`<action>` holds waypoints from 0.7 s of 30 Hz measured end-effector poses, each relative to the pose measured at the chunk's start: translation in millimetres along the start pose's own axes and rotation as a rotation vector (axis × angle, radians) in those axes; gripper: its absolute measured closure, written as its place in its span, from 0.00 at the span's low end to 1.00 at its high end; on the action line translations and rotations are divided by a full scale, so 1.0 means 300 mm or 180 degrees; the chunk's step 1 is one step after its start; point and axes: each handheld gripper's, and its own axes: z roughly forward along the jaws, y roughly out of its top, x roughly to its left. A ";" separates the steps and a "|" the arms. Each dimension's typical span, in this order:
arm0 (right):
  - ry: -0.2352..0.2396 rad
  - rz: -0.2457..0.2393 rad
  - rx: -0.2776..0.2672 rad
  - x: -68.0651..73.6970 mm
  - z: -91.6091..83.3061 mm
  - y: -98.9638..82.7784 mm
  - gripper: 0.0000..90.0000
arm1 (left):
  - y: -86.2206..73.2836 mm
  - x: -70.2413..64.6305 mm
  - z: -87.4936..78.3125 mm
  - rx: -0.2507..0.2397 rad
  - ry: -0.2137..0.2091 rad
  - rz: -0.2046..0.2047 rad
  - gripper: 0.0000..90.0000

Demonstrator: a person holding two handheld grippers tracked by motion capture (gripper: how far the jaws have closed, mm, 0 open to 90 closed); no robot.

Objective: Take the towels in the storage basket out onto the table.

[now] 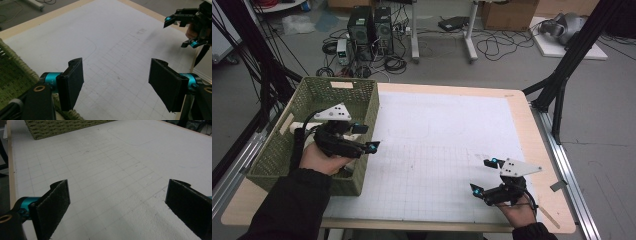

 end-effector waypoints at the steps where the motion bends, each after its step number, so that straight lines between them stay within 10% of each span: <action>1: 0.0000 0.0004 0.0009 0.001 0.000 0.001 0.05 | -0.001 0.005 -0.004 0.0004 0.0022 -0.0009 0.32; 21: -0.0011 -0.0018 0.0004 0.002 0.001 0.004 0.05 | -0.050 0.114 -0.078 0.0033 0.0353 -0.0159 0.32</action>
